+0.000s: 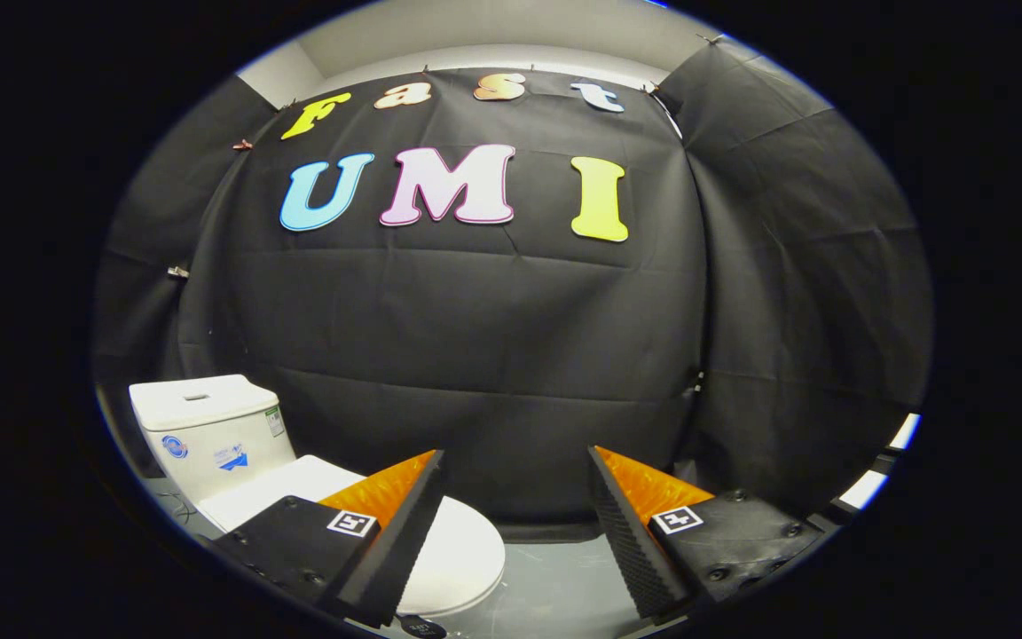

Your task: Open the toilet lid.

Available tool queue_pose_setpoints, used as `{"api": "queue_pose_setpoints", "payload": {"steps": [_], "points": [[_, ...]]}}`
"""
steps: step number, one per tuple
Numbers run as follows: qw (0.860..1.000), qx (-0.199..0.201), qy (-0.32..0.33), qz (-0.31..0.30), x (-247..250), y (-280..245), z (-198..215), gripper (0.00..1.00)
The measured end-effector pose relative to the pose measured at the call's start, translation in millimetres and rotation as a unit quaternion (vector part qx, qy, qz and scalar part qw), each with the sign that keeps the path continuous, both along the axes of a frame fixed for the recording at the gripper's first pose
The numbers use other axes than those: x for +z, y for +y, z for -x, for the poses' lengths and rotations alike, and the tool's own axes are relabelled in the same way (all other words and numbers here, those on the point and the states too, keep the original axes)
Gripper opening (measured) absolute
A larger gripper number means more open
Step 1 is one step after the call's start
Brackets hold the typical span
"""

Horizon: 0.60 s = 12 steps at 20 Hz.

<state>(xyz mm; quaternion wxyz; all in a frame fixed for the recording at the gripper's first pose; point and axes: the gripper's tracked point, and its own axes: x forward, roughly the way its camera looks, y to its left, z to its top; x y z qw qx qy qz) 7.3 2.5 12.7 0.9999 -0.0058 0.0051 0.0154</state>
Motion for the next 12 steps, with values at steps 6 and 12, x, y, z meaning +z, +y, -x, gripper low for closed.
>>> {"api": "queue_pose_setpoints", "payload": {"steps": [6,12], "points": [[1.0,-0.005,0.015,-0.023,-9,3,-3,0.97],[0.998,-0.009,0.054,-0.033,-64,5,17,0.97]]}}
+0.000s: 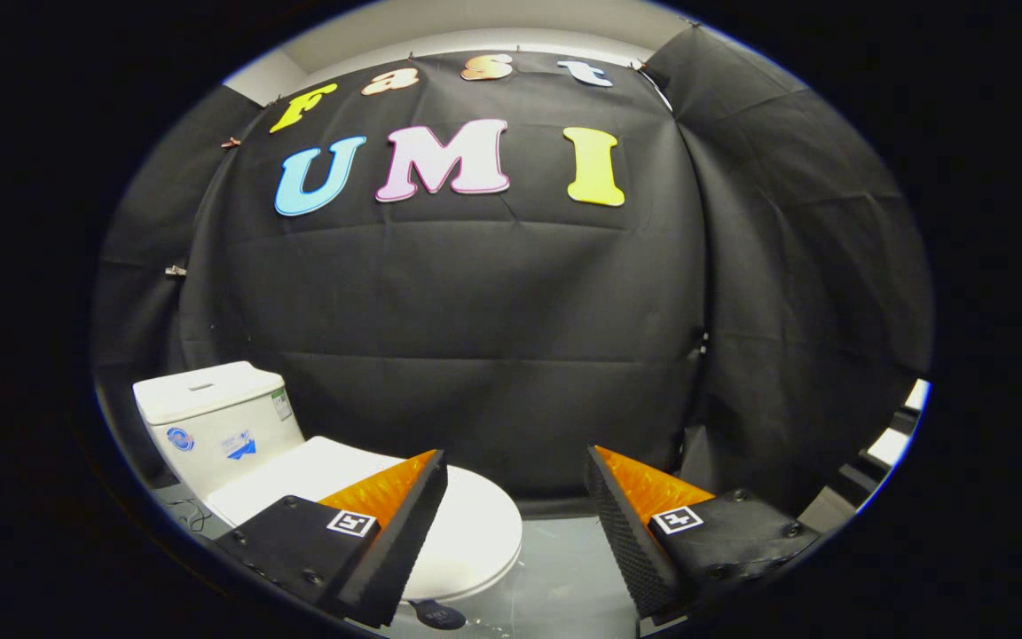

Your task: Open the toilet lid.

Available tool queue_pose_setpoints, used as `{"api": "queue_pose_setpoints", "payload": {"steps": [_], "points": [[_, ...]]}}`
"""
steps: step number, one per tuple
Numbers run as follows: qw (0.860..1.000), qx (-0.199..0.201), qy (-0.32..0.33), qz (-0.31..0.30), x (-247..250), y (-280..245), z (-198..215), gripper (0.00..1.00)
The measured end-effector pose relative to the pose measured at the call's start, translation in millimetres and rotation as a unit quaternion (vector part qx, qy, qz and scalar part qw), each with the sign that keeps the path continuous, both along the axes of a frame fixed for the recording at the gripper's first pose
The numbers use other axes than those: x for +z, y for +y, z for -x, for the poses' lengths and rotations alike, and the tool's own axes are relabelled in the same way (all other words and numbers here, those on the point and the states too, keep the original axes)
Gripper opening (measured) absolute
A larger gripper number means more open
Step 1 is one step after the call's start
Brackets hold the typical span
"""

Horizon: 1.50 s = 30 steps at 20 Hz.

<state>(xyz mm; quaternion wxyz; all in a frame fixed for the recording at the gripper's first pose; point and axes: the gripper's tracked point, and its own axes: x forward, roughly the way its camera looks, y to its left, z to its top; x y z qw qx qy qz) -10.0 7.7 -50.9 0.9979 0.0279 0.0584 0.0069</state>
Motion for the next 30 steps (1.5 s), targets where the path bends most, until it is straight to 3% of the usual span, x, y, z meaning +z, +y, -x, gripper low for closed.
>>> {"api": "queue_pose_setpoints", "payload": {"steps": [6,12,16,17,18,21,24,30], "points": [[0.995,-0.019,0.071,-0.061,-78,-8,25,0.97],[0.976,-0.028,0.144,-0.161,-134,-7,40,0.98],[0.948,-0.015,0.189,-0.256,-161,11,44,0.97],[0.938,-0.013,0.204,-0.28,-167,16,50,0.94],[0.927,-0.012,0.214,-0.308,-171,18,50,0.83],[0.895,-0.016,0.241,-0.376,-181,21,58,0.82],[0.871,-0.02,0.248,-0.424,-184,24,58,0.83],[0.817,0.004,0.263,-0.513,-186,43,62,0.82]]}}
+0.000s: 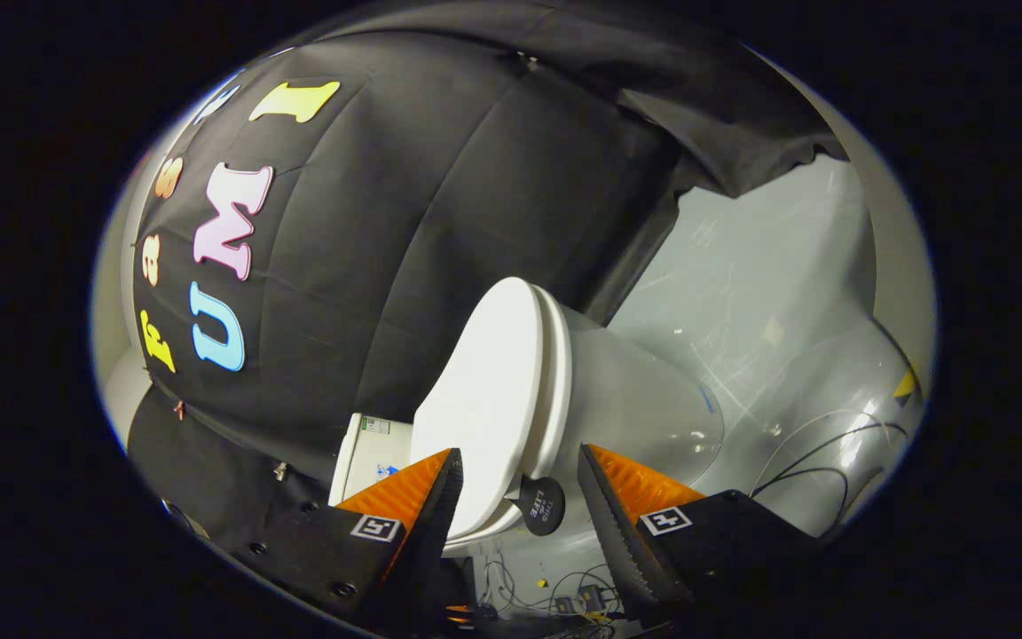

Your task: Open the toilet lid.

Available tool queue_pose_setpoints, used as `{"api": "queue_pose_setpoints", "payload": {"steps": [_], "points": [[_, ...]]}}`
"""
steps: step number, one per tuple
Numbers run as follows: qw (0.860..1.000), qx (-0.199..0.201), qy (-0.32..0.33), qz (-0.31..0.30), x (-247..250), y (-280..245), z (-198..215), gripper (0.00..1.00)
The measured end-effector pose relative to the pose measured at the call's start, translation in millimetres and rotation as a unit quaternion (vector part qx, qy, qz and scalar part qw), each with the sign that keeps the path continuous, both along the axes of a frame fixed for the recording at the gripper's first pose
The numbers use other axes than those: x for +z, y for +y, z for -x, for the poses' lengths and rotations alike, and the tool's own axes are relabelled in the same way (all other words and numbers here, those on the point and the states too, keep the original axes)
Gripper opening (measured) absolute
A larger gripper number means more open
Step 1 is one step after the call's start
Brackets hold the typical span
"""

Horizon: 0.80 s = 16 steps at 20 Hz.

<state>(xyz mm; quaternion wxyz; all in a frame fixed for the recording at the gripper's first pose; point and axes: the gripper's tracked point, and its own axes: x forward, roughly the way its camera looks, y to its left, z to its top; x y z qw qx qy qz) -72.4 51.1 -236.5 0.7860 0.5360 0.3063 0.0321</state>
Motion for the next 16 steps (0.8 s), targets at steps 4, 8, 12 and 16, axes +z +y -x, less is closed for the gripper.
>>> {"api": "queue_pose_setpoints", "payload": {"steps": [4,8,12,16], "points": [[0.997,-0.011,0.018,-0.08,-7,5,3,0.53],[0.996,0.001,0.024,-0.085,-19,14,9,0.41],[0.996,0.015,0.021,-0.085,-17,23,9,0.41],[0.996,0.018,0.024,-0.087,-18,25,8,0.41]]}}
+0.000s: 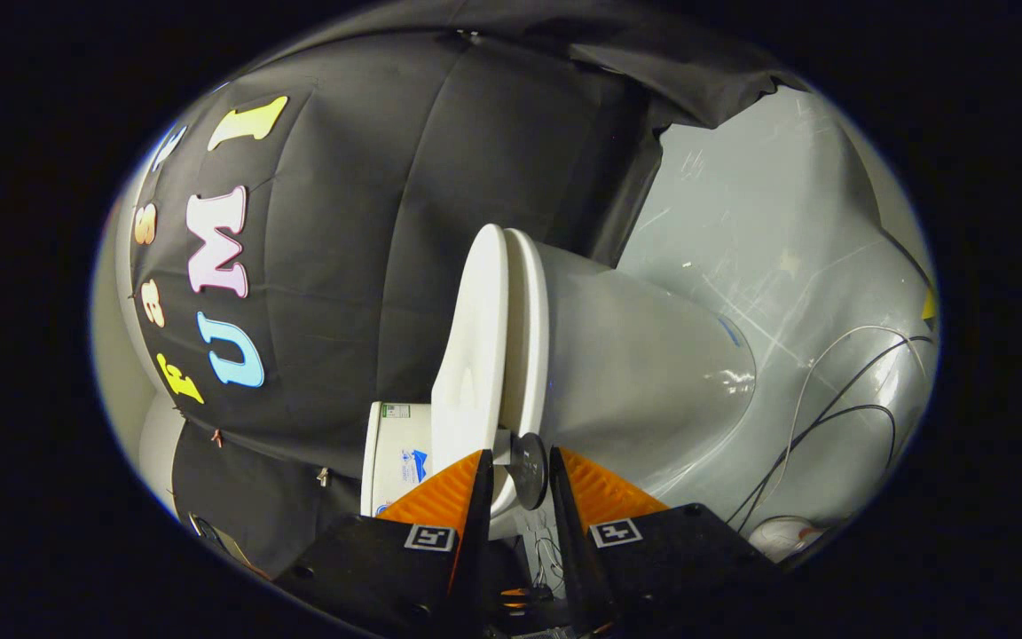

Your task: Open the toilet lid.

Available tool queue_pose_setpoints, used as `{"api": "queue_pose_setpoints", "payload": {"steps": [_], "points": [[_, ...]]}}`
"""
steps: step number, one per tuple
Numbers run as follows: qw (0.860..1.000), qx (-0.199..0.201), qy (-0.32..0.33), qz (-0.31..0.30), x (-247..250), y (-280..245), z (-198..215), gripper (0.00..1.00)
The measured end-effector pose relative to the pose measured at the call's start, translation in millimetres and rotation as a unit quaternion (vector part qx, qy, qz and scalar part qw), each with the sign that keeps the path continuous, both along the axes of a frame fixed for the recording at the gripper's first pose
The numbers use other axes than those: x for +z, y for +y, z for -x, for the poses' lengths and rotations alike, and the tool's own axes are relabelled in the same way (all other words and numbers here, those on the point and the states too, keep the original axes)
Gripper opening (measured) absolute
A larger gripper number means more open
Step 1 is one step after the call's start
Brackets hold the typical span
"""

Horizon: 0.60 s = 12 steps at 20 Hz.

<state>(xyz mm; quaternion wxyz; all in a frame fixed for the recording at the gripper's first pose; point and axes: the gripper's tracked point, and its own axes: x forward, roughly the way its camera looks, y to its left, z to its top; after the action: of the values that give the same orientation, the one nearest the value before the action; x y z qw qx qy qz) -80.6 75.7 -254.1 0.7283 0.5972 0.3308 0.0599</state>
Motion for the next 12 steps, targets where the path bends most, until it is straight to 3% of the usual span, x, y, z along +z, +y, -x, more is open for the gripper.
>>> {"api": "queue_pose_setpoints", "payload": {"steps": [1,2,7,12], "points": [[1.0,-0.012,0.013,0.003,-8,11,3,0.41],[1.0,-0.019,0.014,-0.007,-3,-5,5,0.12],[0.999,-0.019,0.018,-0.026,-2,0,2,0.11],[0.999,-0.025,0.016,-0.016,1,2,-2,0.05]]}}
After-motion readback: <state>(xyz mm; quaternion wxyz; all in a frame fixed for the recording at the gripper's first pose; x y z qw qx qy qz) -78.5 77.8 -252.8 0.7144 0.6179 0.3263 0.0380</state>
